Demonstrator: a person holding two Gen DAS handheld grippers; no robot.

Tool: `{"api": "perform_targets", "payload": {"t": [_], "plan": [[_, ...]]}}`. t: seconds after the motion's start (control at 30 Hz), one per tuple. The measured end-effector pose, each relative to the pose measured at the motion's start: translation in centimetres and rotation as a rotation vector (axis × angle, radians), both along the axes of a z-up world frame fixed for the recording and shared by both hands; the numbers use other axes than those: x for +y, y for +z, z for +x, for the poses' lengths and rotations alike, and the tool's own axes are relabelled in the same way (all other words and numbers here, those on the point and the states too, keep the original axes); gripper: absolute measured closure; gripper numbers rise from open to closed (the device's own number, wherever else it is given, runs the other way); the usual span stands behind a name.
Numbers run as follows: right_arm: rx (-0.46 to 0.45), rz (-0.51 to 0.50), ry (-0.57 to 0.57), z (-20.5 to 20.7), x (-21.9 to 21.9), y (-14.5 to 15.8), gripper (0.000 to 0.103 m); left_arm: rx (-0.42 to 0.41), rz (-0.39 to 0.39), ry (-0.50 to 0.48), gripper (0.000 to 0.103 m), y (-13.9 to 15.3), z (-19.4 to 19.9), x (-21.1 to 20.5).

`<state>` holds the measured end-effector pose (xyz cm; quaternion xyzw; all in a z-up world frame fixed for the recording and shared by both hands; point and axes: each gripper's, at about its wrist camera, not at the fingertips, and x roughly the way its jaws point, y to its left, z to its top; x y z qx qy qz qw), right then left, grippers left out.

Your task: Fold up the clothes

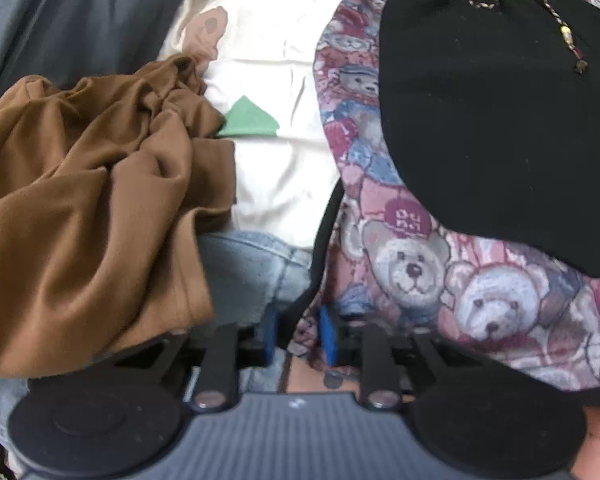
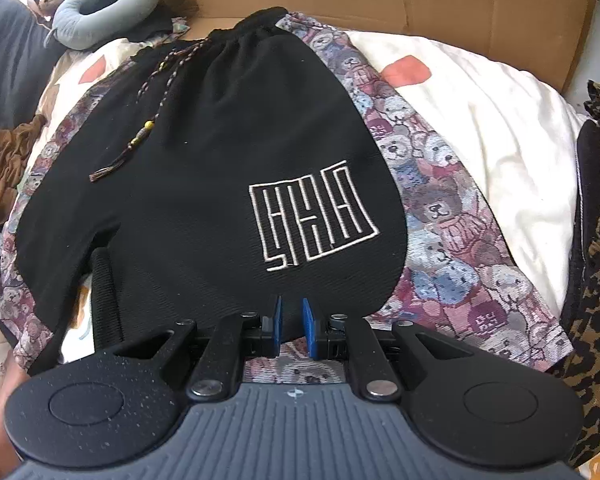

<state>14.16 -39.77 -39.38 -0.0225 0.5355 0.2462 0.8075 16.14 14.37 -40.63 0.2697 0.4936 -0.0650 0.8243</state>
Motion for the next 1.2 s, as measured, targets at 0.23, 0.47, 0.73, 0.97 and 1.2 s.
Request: {"api": "perform_targets", "payload": {"t": [0.23, 0.47, 0.73, 0.97, 1.2], "plan": [[-0.001, 0.055, 0.039, -0.4, 1.5, 1.2, 0.086, -0.046, -0.055, -0.008, 0.095, 4.3, -1.3, 0.0], [0.005, 0.075, 0.084, -1.2, 3.5, 1.2, 0.086, -0.118, -0.096, 0.030, 0.095, 8.3, -2.4, 1.3], [0.024, 0.102, 0.127, -2.0, 5.6, 1.1, 0.086, -0.091, -0.081, 0.075, 0.095, 6.6, -1.0, 2.6], [0.080, 0.170, 0.162, -2.6, 7.8, 1.0, 0.087, -0.040, -0.073, 0.134, 0.095, 4.3, 0.7, 4.3], [0.182, 0.223, 0.231, -4.0, 11.6, -0.4, 0.087, -0.020, -0.082, 0.149, 0.095, 3.9, 0.6, 4.8]]}}
